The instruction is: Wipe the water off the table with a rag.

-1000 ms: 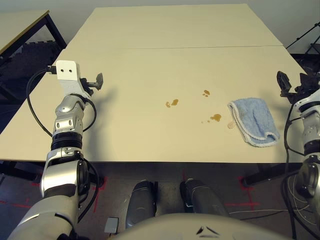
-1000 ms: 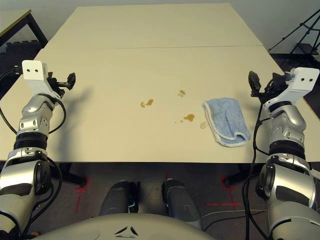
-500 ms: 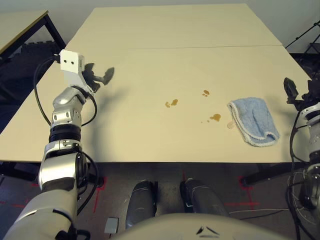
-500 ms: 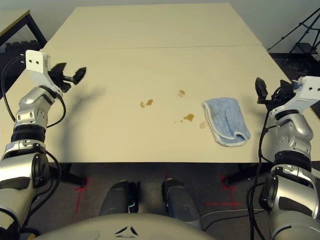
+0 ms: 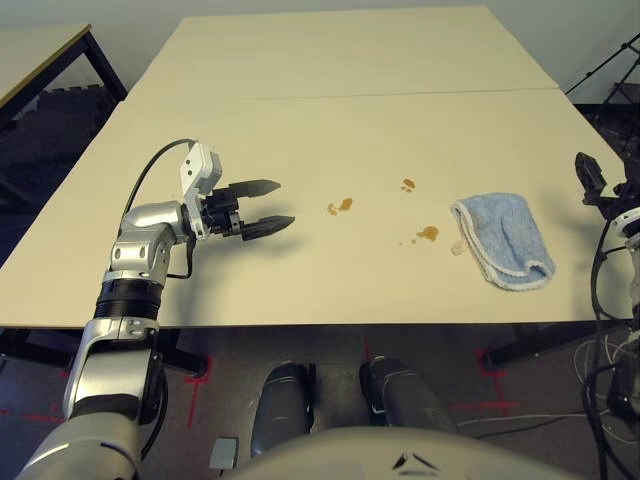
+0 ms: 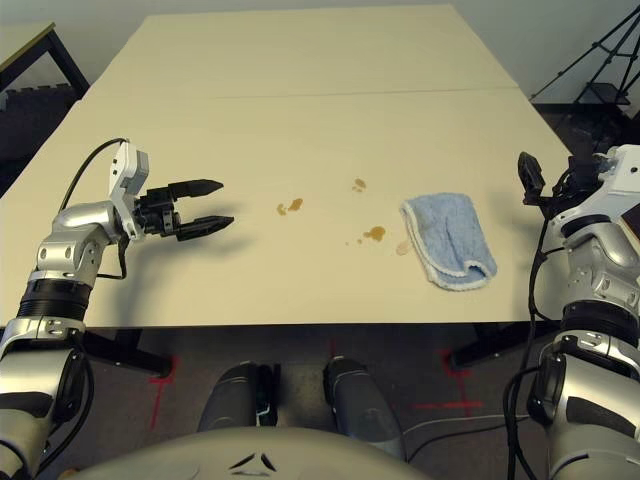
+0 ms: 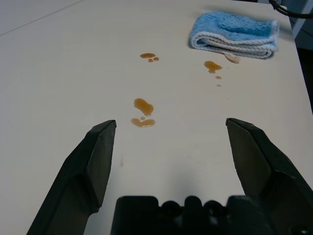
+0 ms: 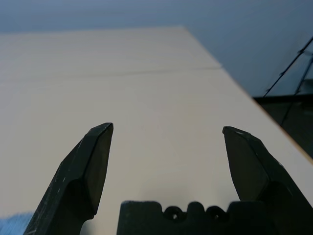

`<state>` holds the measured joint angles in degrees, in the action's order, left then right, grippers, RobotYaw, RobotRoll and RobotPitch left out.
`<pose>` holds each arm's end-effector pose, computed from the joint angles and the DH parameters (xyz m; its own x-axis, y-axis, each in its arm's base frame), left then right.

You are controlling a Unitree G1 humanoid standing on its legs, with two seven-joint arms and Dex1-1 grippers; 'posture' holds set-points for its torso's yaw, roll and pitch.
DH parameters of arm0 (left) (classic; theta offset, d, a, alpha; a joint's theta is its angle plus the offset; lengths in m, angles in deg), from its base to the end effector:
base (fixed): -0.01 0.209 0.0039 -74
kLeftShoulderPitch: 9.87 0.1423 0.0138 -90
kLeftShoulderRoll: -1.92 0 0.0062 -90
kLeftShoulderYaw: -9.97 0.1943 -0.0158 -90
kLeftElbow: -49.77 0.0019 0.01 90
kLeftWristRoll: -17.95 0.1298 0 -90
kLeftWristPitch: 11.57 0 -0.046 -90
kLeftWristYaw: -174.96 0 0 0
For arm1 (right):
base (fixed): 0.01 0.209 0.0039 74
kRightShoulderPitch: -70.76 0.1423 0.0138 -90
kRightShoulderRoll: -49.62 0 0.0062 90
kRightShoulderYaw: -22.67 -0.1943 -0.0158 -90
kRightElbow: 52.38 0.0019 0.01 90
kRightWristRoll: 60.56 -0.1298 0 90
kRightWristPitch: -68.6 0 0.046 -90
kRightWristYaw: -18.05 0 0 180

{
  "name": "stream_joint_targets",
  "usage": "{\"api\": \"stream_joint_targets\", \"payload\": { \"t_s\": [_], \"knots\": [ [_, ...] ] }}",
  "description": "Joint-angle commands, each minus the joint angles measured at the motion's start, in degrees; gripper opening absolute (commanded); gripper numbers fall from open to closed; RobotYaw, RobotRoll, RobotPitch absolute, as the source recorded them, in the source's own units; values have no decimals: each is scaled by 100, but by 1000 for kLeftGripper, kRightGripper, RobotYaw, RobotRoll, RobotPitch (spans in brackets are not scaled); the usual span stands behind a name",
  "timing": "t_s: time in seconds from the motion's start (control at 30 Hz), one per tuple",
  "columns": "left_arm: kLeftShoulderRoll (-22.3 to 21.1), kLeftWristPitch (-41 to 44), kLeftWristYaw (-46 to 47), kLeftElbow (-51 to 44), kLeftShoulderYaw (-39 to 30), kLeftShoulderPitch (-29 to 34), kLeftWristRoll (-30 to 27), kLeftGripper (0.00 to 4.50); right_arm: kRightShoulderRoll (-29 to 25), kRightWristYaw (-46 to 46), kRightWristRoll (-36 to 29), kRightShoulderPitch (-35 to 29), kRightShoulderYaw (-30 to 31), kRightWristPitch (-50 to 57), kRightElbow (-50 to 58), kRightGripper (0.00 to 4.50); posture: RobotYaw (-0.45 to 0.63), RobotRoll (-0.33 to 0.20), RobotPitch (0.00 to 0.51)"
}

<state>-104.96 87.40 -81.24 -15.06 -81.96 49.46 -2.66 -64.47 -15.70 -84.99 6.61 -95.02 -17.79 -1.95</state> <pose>0.2918 0.2697 0.1225 0.3702 -0.9170 -0.1484 0.9288 0.3686 0.0389 0.2365 -0.3774 0.1197 0.9979 -0.0402 0.0502 0.0372 0.9975 0.0597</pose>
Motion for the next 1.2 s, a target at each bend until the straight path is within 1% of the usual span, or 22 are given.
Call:
{"api": "stream_joint_targets", "payload": {
  "t_s": [0.03,0.13,0.23,0.33,0.43,0.6,0.73,0.9,1.07,1.2],
  "knots": [
    [41,-84,-43,-9,118,-25,65,4500,-427,-374,-174,-307,137,1274,584,4457,-287,0,89],
    [86,-112,-3,-17,155,-16,82,4500,-868,-903,-433,-670,265,2562,1265,4457,-299,0,91],
    [110,-157,11,13,169,-17,101,4500,-1115,-1358,-731,-927,421,3548,1896,4457,-301,0,92],
    [127,-208,27,33,172,-10,121,4500,-1142,-1551,-894,-1019,565,4167,2314,4457,-300,0,93],
    [148,-231,54,20,181,6,132,4500,-1007,-1587,-908,-974,769,4469,2446,4457,-300,0,93],
    [120,-272,85,-11,179,55,151,4500,-770,-1537,-771,-884,1060,4541,2406,4457,-286,0,93],
    [91,-258,101,-86,162,107,127,4500,-603,-1469,-460,-653,1363,4304,2042,4457,-286,0,93],
    [70,-259,122,-134,156,133,123,4500,-466,-1473,-226,-476,1582,4121,1837,4457,-286,0,93],
    [51,-261,123,-161,159,144,127,4500,-332,-1550,2,-472,1815,3938,1726,4457,-286,0,93],
    [37,-269,115,-157,171,134,139,4500,-185,-1564,45,-570,1961,3955,1884,4457,-286,0,93]
  ]
}}
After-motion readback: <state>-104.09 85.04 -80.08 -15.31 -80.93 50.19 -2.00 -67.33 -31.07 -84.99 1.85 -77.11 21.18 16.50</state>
